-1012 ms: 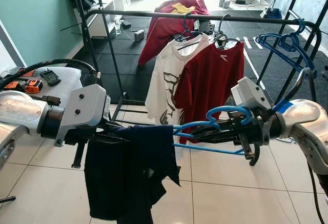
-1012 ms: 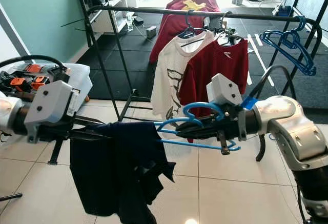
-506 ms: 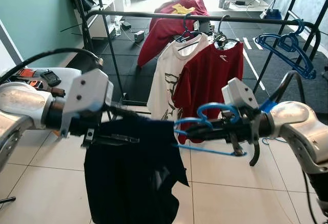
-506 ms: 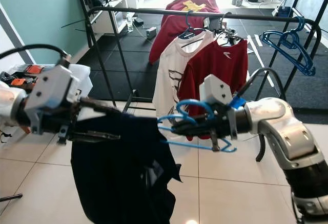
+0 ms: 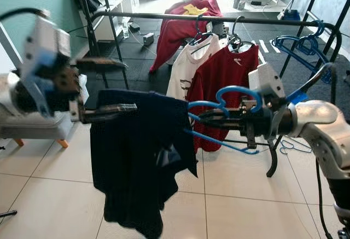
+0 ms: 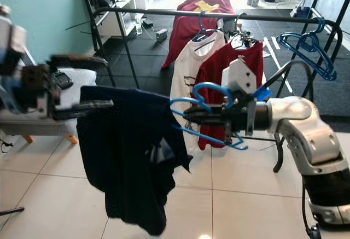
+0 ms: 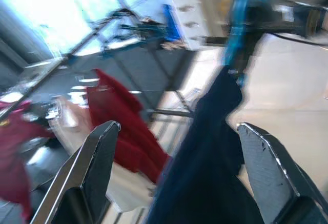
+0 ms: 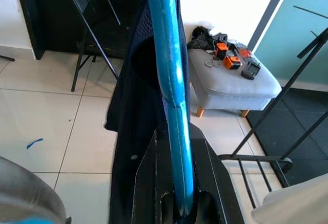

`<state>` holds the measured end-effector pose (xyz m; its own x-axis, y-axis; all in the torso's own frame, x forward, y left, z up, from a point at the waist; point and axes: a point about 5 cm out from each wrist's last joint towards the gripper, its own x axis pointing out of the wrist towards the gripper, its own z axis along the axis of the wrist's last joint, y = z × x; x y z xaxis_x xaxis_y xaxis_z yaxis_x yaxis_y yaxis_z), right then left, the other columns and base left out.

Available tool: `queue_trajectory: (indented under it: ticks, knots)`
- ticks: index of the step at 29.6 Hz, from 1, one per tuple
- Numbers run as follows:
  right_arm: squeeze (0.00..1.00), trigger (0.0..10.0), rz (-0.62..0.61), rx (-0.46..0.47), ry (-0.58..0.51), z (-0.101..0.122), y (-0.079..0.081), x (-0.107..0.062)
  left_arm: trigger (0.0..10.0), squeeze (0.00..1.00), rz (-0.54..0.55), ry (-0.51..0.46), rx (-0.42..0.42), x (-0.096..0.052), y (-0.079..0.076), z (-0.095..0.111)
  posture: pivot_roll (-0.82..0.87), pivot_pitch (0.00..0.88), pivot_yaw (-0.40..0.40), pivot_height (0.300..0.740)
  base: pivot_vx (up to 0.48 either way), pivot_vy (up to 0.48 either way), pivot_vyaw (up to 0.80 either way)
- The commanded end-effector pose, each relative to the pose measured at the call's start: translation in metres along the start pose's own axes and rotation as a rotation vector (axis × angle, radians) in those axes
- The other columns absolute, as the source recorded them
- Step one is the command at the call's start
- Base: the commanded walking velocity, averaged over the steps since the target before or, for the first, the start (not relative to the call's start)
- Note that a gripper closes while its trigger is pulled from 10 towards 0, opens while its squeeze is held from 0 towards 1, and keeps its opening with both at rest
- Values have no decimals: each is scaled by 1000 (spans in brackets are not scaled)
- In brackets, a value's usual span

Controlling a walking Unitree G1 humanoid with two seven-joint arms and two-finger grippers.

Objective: Hang hanger

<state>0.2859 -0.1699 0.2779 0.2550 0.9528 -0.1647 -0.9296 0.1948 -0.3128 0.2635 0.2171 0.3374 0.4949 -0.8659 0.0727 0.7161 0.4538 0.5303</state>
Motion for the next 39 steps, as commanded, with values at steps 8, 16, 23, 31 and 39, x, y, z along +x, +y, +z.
queue_trajectory:
  ticks: [8,16,23,31,39]
  knots:
    - [0,0,-27,-69,-93,29,-6,-16,10000,0,157,14,-133,-19,-2,-37,-83,38,47,740,0,0,0]
    - [0,0,-35,-89,-121,37,-8,-19,10000,0,96,-52,-236,-8,-21,-52,-86,36,47,740,0,0,0]
    - [0,0,-48,-103,-144,43,-10,-20,0,0,39,-73,-297,7,-37,-62,-88,37,49,740,0,0,0]
    - [0,0,-65,-98,-146,43,-11,-22,0,0,230,-27,-257,2,-18,-71,-87,37,47,740,0,0,0]
    - [0,0,-127,-68,-104,32,-13,-30,0,0,704,133,-80,-42,36,-76,-81,40,47,740,0,0,0]
